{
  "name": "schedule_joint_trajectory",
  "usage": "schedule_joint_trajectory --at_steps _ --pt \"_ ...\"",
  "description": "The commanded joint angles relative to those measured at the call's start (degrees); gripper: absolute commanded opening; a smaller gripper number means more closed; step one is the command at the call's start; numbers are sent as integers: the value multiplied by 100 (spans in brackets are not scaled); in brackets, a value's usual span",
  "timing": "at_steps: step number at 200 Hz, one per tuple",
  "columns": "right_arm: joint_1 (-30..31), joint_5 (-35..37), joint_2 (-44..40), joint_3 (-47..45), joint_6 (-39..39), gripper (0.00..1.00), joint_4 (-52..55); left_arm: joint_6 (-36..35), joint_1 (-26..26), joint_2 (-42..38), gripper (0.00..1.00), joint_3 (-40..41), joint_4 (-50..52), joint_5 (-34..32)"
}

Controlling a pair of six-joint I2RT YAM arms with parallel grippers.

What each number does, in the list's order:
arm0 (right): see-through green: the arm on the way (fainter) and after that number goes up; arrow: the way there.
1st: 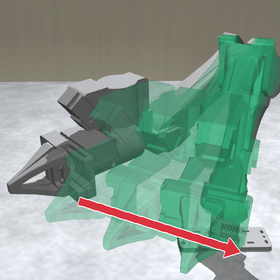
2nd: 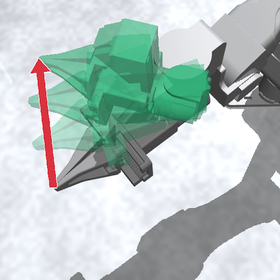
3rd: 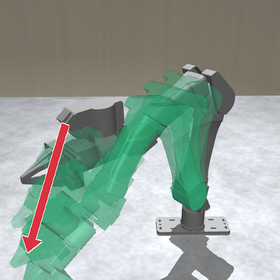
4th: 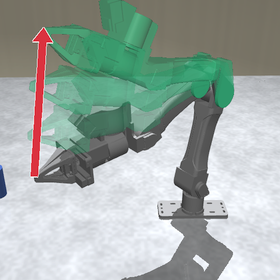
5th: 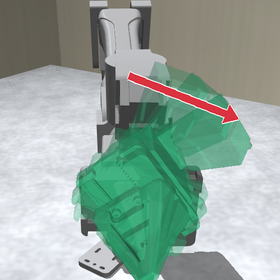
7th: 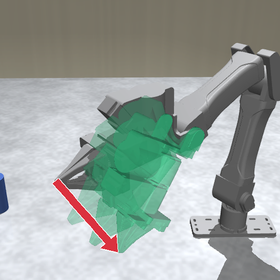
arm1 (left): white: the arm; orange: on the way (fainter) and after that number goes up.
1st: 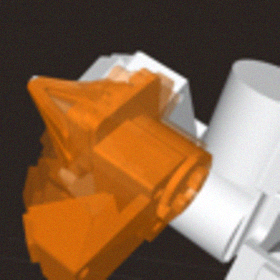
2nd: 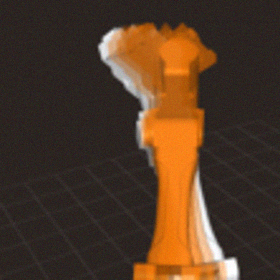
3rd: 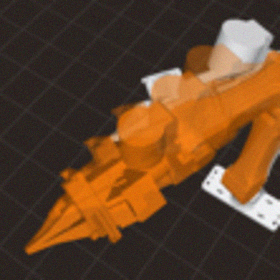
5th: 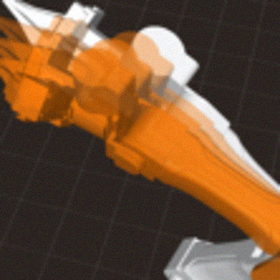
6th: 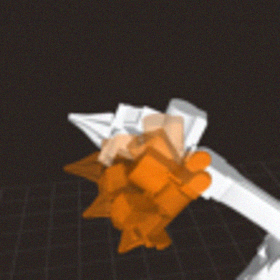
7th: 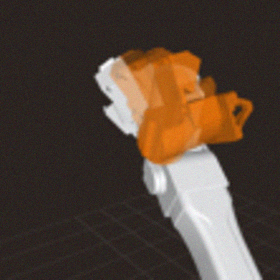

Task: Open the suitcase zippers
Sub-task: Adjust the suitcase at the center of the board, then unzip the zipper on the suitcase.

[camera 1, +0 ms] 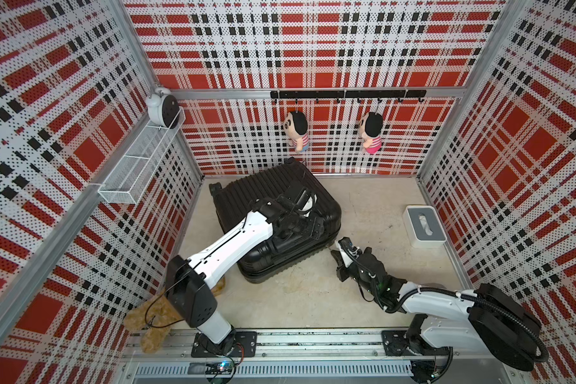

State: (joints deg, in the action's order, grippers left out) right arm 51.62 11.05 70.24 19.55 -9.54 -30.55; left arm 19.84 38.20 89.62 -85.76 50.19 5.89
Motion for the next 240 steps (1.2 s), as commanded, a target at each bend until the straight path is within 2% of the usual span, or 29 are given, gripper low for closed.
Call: schedule_joint_trajectory --at_steps 1,16,46,67,84,118,137,168,191,222,226,240 --pt "425 -148 -111 -244 -214 0 170 686 -752 -741 96 595 -960 -2258" --pt "488 -149 21 -219 -228 0 158 1122 -891 -1430 96 1282 -937 -2287" --pt "943 -55 217 -88 -162 0 -57 1968 -1126 -2767 97 2419 -635 -2996" --pt "1462 38 566 106 -49 0 -310 2151 -1576 -3560 98 2876 -577 -3072" --pt "1834 12 982 316 0 0 -678 2074 -2008 -3902 98 2962 -505 -2905" --pt "2216 -304 2279 1294 20 0 -1169 2117 -2158 -4005 95 3014 -458 -1920" --pt "2221 -365 3012 2070 -21 0 -1188 2513 -2065 -4244 93 3156 -399 -1370" --pt "2166 -220 3831 2937 88 0 -1156 3211 -2048 -4672 88 3157 408 -1283" --pt "2151 -443 4054 3173 54 0 -1206 3659 -2151 -4729 81 3302 667 -1047" --pt "2151 -516 4134 3153 -30 0 -1269 4033 -2353 -4333 74 3177 854 -1091" --pt "2151 -516 4133 3137 -30 0 -1276 4038 -2556 -4274 73 3163 823 -1042" --pt "2151 -529 4113 3107 -15 0 -1280 4032 -2731 -4069 68 3137 740 -905"
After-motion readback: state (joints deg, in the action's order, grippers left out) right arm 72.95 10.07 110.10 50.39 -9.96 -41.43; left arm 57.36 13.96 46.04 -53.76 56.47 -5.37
